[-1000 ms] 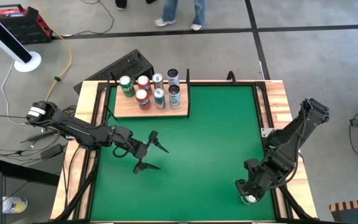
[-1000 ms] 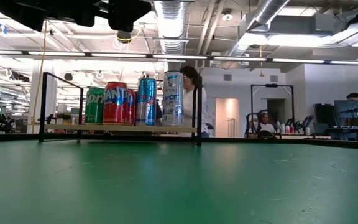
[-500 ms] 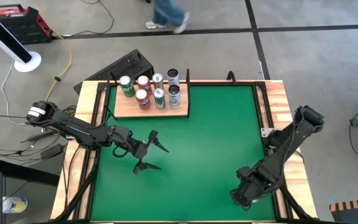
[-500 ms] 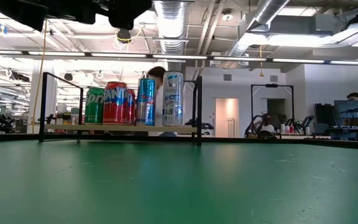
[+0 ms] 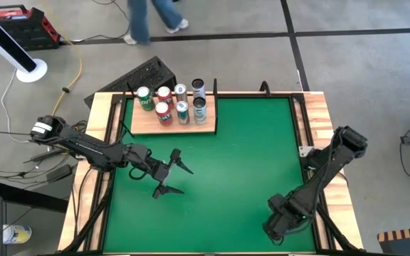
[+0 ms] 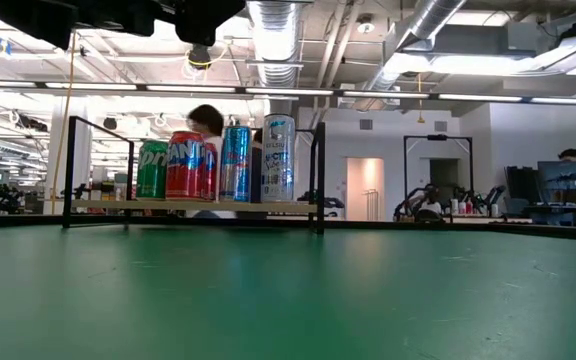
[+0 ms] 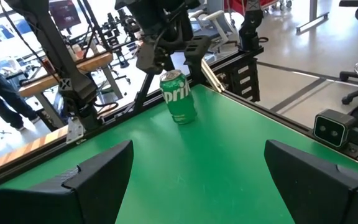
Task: Place canned beverage on shelf
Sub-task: Move the green soda can to the center of the table
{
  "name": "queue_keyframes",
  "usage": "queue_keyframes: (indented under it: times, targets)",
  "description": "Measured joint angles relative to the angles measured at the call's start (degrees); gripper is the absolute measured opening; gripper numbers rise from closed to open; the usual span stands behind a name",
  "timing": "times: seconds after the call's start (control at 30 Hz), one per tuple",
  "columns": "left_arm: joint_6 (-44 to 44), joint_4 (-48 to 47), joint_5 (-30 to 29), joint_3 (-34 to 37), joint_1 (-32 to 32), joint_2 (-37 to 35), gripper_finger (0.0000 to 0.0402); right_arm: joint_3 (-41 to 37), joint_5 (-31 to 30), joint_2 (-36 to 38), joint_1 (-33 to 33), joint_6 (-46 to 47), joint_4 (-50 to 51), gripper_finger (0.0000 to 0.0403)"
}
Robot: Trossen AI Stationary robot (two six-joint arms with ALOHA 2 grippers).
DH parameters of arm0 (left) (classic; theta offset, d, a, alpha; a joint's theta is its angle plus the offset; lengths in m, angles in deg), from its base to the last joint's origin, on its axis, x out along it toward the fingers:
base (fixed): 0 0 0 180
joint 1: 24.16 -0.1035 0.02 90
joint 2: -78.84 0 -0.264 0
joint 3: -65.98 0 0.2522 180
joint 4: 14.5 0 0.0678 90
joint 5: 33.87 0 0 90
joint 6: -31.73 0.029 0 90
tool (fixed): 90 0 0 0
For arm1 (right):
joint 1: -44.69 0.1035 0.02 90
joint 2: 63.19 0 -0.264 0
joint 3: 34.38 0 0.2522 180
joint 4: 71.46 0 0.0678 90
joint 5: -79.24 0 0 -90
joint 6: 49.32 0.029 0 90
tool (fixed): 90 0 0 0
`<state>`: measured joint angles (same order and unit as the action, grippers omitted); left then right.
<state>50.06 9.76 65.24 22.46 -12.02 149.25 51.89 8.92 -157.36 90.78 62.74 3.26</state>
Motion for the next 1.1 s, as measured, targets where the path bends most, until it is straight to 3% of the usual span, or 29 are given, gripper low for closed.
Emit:
queue_keyframes:
  times: [0.5,0.83,1.1]
  targets:
    - [-0.6,0.1,0.0,0.0,0.0,0.0,0.0348,0.0,-11.4,0.0,-4.2,-7.3,1.2,0.0392]
    - [-1.0,-1.4,0.0,0.0,0.0,0.0,0.0348,0.0,-9.8,0.0,-5.9,-8.3,-0.3,0.0355]
    - [-1.0,-1.5,0.0,0.0,0.0,0.0,0.0348,0.0,-6.5,0.0,-4.5,-7.4,-0.1,0.0351]
